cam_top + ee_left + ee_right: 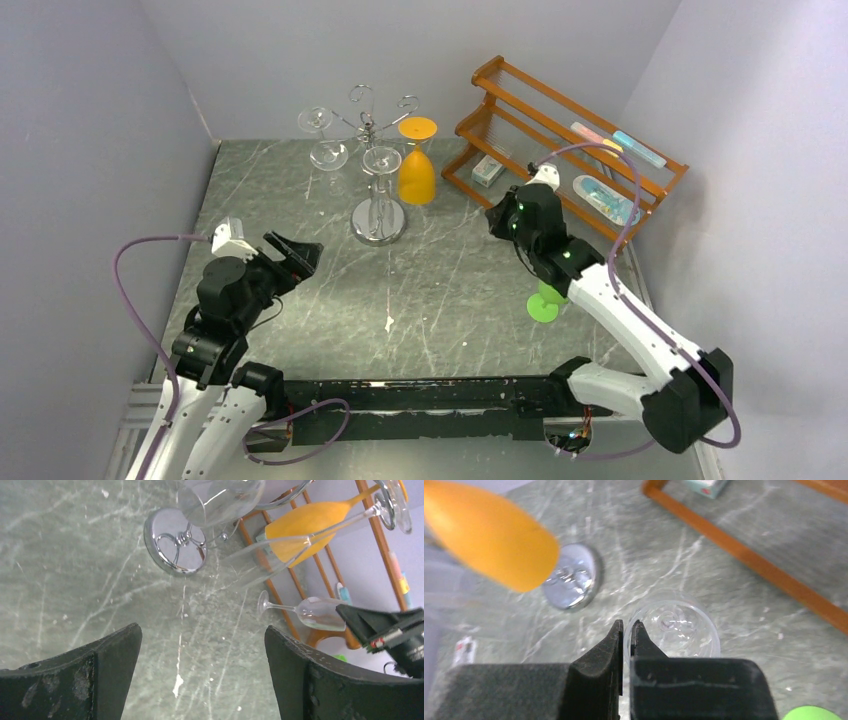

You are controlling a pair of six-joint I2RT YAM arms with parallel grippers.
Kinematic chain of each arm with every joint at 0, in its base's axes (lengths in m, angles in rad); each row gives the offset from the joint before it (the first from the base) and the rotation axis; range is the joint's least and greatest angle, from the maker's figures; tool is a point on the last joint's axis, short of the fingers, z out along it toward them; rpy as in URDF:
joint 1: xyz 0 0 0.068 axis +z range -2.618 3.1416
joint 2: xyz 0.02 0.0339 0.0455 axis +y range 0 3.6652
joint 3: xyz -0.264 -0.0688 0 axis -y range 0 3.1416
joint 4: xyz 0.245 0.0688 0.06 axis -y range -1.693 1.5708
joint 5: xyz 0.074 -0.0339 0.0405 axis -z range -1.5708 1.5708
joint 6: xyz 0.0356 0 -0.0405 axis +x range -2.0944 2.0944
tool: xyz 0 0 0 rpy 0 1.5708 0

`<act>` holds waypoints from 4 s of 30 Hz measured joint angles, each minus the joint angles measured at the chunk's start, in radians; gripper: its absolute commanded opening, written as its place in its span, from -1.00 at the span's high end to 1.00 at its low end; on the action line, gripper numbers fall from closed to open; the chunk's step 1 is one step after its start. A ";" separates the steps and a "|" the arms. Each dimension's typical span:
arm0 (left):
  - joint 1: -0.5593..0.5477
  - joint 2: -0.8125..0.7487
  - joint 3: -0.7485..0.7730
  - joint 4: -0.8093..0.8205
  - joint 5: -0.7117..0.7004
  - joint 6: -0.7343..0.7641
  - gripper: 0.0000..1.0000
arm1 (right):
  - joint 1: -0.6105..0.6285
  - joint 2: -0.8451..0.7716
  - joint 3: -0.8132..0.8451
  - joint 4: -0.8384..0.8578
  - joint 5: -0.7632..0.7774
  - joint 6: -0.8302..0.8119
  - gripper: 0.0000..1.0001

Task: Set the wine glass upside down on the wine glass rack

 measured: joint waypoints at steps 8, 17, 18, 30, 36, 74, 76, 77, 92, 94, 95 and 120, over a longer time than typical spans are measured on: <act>0.000 -0.027 0.002 -0.077 -0.023 -0.170 -0.92 | 0.127 -0.202 -0.064 0.059 -0.068 0.007 1.00; 0.000 -0.051 0.115 -0.100 -0.055 -0.219 -0.93 | 0.141 -0.401 -0.058 0.119 -0.107 -0.048 1.00; 0.000 -0.049 0.138 -0.100 -0.057 -0.219 -0.93 | 0.141 -0.426 -0.057 0.131 -0.110 -0.058 1.00; 0.000 0.069 0.266 0.074 0.052 -0.235 -0.93 | 0.141 -0.468 -0.049 0.538 -0.341 -0.077 1.00; 0.000 0.159 0.299 0.222 0.165 -0.325 -0.93 | 0.142 -0.359 -0.032 0.761 -0.462 -0.031 1.00; 0.000 0.030 0.196 0.356 -0.130 -0.710 -0.67 | 0.758 0.307 0.260 1.218 -0.272 -0.601 1.00; 0.000 0.034 0.195 0.368 -0.137 -0.717 -0.70 | 0.758 0.307 0.253 1.223 -0.280 -0.598 1.00; 0.000 0.034 0.195 0.377 -0.140 -0.720 -0.72 | 0.758 0.307 0.249 1.223 -0.285 -0.596 1.00; 0.000 0.026 0.187 0.480 -0.170 -0.750 0.34 | 0.758 0.307 0.218 1.223 -0.364 -0.583 1.00; 0.000 0.026 0.183 0.486 -0.172 -0.757 0.62 | 0.758 0.307 0.212 1.226 -0.375 -0.584 1.00; 0.000 0.027 0.179 0.490 -0.172 -0.758 0.77 | 0.758 0.307 0.212 1.230 -0.378 -0.584 1.00; 0.001 0.113 0.242 0.599 0.147 0.158 0.90 | 0.742 0.029 0.180 0.771 -0.103 -0.341 -0.92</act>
